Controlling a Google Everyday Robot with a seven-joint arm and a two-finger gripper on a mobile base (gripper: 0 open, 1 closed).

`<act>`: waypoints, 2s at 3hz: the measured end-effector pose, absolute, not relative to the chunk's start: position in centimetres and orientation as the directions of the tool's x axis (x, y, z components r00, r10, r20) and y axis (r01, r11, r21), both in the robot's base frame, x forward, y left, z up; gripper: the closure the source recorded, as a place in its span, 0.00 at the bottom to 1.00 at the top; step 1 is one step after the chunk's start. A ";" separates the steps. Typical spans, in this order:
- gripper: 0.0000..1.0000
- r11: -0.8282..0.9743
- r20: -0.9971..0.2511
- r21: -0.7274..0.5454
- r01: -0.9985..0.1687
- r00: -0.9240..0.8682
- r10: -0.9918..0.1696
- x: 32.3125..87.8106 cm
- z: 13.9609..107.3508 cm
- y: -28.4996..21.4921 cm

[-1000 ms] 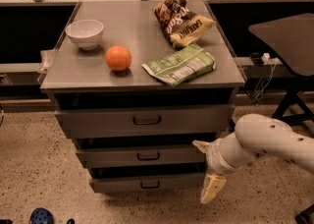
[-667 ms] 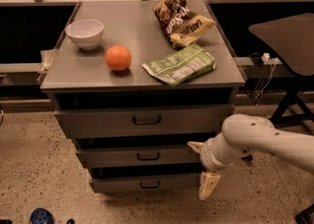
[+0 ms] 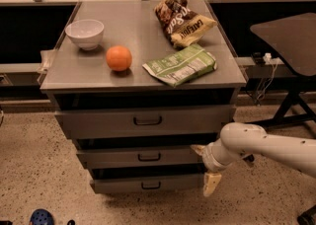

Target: Open middle drawer

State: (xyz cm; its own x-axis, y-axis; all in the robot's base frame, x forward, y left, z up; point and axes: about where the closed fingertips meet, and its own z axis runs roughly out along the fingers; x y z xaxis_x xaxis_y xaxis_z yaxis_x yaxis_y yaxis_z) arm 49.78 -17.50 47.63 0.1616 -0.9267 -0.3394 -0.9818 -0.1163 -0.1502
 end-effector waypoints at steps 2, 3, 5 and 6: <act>0.00 -0.071 -0.378 -0.182 -0.981 0.137 -0.916 55.4 43.0 -20.2; 0.00 -0.045 -0.378 -0.208 -0.977 0.123 -0.918 58.4 41.9 -20.0; 0.46 -0.014 -0.400 -0.189 -0.982 0.090 -0.912 58.6 41.0 -18.6; 0.46 -0.011 -0.412 -0.174 -0.985 0.083 -0.908 57.7 41.1 -18.4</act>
Offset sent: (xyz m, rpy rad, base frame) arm 0.0904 -0.0412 -0.0592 0.0617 -0.0628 -0.0747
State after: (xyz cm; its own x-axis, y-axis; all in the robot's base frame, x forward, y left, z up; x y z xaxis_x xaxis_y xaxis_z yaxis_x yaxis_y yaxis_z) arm 57.67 -18.38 41.09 0.0828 -0.9076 -0.4115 -0.9847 -0.0109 -0.1740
